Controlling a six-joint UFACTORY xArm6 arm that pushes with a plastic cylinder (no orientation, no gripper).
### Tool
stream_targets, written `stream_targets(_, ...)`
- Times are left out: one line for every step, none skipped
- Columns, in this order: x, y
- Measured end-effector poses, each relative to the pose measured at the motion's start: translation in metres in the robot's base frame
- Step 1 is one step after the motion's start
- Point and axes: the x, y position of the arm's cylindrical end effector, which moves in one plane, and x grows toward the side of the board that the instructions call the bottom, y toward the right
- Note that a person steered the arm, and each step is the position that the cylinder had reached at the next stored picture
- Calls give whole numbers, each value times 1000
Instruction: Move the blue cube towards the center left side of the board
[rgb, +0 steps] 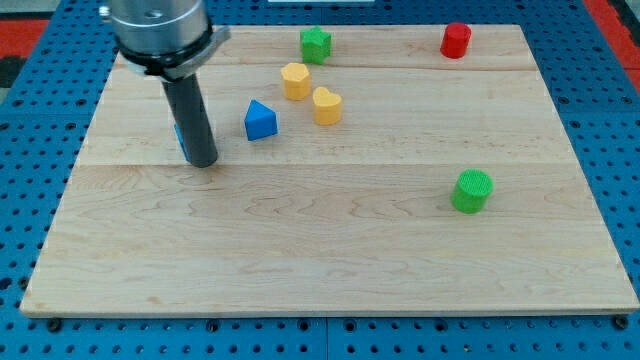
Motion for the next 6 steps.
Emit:
stream_targets(-15,2)
stream_targets(-20,39)
stream_targets(-46,34)
stream_targets(-59,14)
stream_targets(-46,-19)
stream_targets(-45,-52)
